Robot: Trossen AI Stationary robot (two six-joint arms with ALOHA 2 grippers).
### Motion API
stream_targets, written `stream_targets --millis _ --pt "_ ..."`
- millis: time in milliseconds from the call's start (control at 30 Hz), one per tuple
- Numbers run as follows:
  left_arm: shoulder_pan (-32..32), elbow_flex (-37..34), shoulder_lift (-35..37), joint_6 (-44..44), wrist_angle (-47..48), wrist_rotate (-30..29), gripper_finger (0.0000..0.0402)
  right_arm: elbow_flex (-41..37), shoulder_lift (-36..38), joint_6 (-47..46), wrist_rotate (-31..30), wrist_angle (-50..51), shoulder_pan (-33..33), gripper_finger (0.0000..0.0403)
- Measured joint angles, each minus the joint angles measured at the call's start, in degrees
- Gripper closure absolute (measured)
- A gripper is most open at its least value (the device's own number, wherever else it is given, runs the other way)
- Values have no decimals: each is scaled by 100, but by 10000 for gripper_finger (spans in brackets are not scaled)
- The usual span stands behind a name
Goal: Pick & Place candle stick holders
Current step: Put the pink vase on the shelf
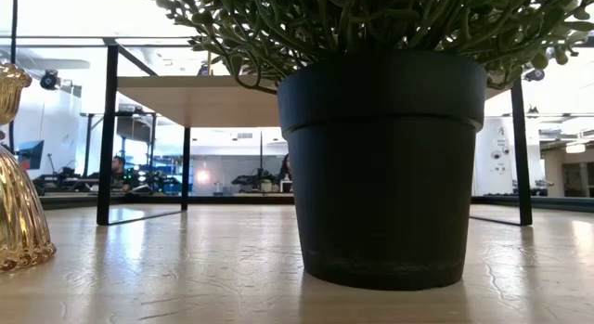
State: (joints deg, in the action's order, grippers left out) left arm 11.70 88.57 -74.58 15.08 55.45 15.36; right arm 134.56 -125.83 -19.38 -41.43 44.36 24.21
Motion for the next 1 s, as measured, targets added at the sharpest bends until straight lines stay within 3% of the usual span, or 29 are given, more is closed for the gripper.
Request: stream_targets --millis 400,700,1000 --pt "-2 641 -296 -128 385 -33 375 0 10 -20 -6 57 0 189" --pt "-7 633 -324 -111 458 -71 375 -7 10 -24 14 161 2 286" --pt "-7 599 -333 -155 447 -70 375 -9 8 -4 15 221 2 286"
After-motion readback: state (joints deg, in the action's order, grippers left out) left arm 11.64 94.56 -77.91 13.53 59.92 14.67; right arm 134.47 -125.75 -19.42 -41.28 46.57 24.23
